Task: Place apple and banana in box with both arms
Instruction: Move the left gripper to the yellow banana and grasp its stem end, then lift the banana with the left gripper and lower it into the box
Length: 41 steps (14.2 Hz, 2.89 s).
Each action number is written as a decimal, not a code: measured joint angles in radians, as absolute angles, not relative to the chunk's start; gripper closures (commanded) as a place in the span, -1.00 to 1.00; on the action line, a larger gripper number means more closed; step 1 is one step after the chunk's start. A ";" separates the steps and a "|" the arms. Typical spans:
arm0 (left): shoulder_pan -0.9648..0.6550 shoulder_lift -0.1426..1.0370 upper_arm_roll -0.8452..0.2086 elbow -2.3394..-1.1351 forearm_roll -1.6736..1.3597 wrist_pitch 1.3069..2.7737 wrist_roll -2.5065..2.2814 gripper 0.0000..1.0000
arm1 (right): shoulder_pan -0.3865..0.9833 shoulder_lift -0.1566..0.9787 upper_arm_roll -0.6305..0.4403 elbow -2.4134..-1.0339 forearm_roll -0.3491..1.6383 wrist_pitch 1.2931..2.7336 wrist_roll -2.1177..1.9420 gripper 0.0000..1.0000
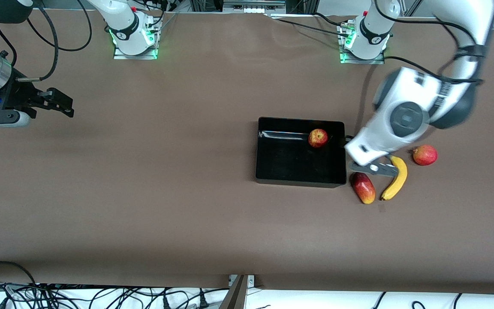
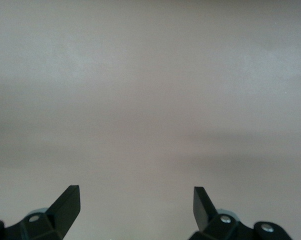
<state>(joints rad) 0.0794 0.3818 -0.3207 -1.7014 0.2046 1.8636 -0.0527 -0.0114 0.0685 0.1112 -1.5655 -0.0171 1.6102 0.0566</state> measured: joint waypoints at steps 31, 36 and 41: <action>0.357 0.517 -0.626 -1.583 0.265 1.801 0.083 1.00 | -0.013 0.069 0.111 -1.565 -0.017 1.610 0.057 -1.00; 0.201 0.566 -0.711 -1.590 0.242 1.862 -0.459 1.00 | -0.013 0.069 0.111 -1.565 -0.017 1.610 0.057 -1.00; 0.069 0.668 -0.707 -1.634 0.242 2.026 -0.791 1.00 | -0.013 0.069 0.111 -1.565 -0.017 1.610 0.057 -1.00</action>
<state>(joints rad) 0.0690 0.6676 -0.7069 -1.6339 0.2419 2.0264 -0.7909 -0.0127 0.0687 0.1110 -1.5653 -0.0166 1.6102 0.0567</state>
